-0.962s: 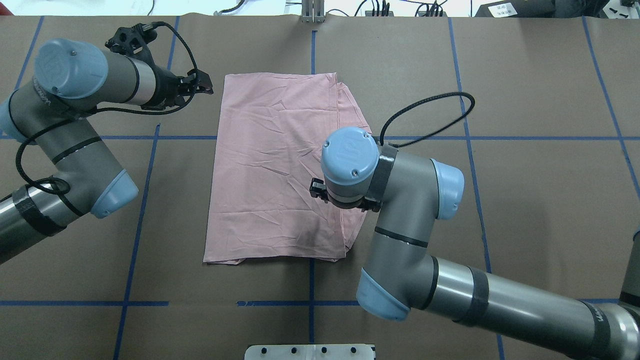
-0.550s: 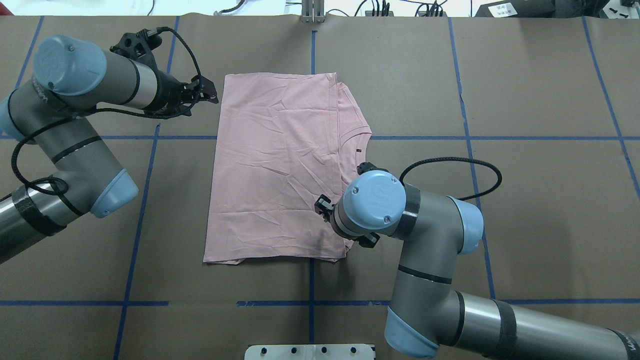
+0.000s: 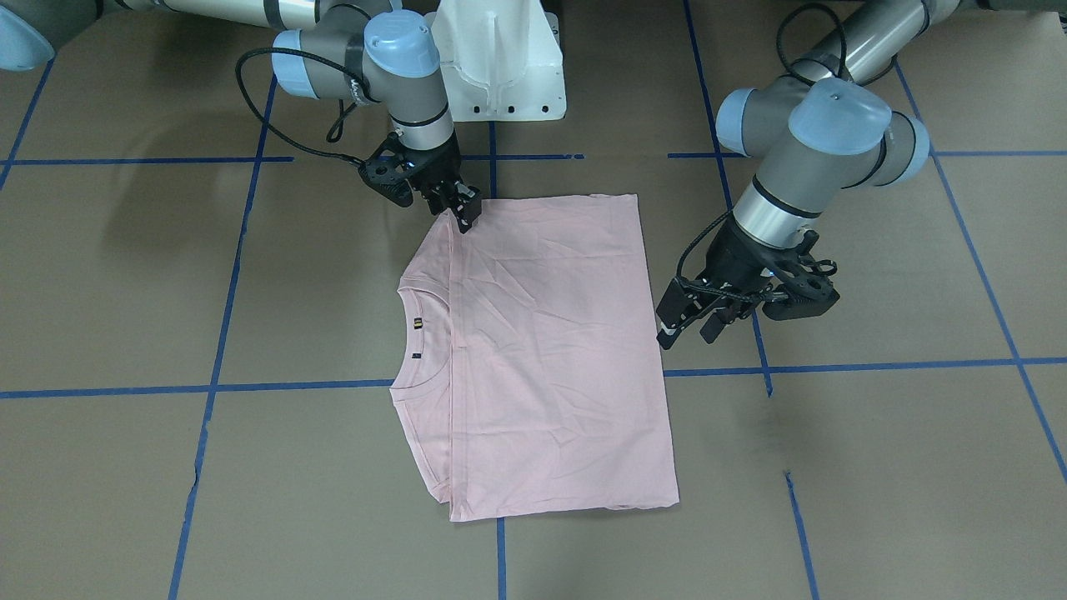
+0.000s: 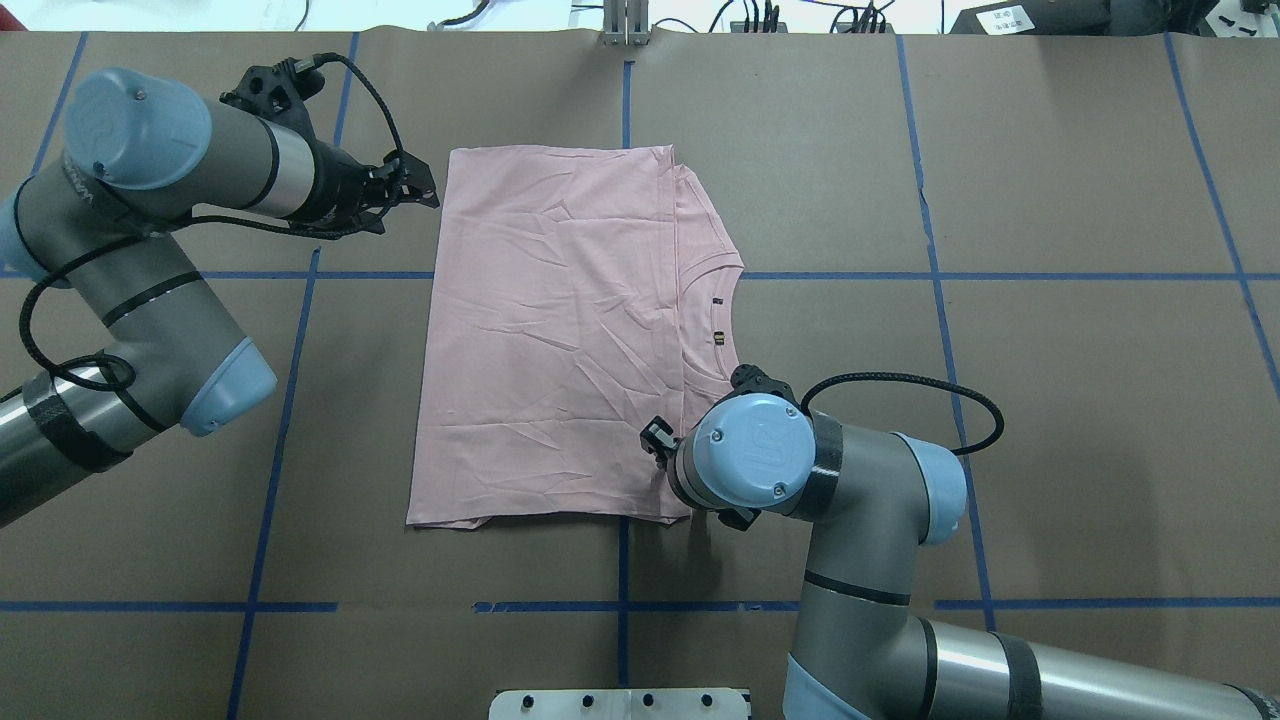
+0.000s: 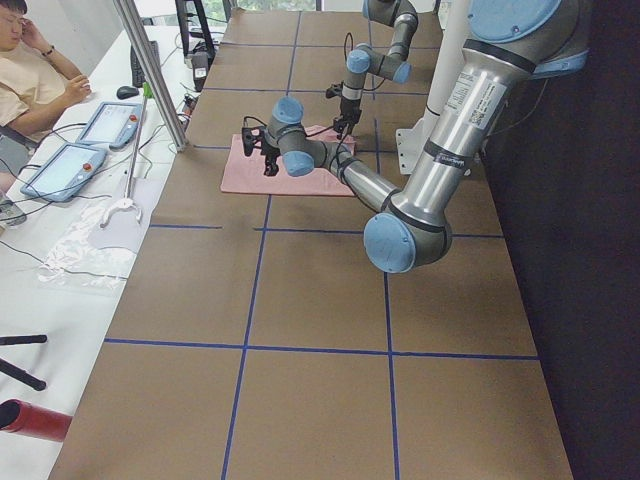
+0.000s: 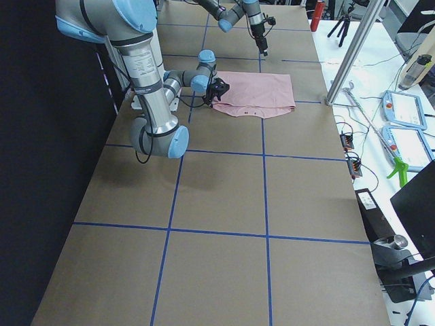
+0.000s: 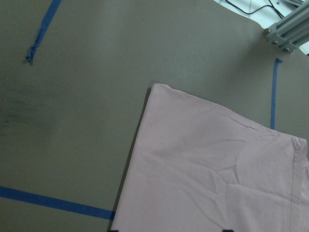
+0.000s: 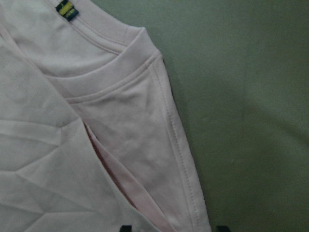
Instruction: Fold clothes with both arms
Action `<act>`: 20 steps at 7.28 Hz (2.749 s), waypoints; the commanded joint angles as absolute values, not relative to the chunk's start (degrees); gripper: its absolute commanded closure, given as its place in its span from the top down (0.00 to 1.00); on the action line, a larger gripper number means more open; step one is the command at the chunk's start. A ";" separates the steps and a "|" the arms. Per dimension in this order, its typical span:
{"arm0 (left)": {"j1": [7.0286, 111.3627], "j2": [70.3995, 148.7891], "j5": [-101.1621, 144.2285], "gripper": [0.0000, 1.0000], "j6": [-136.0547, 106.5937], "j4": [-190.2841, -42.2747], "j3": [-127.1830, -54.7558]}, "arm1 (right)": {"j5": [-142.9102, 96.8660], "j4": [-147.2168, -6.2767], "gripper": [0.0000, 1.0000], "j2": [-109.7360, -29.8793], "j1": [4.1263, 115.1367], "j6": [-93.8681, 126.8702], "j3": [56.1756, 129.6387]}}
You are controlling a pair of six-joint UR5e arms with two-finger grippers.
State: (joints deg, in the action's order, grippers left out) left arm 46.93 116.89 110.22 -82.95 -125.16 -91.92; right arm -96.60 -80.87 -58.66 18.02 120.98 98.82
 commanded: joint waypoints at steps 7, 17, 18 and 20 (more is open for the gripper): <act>47.11 116.72 110.04 0.77 -82.97 -125.16 -92.81 | -96.77 -85.17 0.00 -57.48 17.14 120.94 98.96; 18.56 106.88 93.96 0.77 -115.21 -109.79 -111.01 | -97.91 -85.17 0.00 -65.04 17.40 120.85 110.04; 17.15 104.70 93.78 0.77 -116.62 -109.86 -111.09 | -98.00 -85.17 0.00 -65.04 17.40 120.85 110.04; 16.70 104.50 93.95 0.77 -116.89 -109.78 -110.48 | -98.09 -84.99 0.00 -64.87 17.32 120.76 110.04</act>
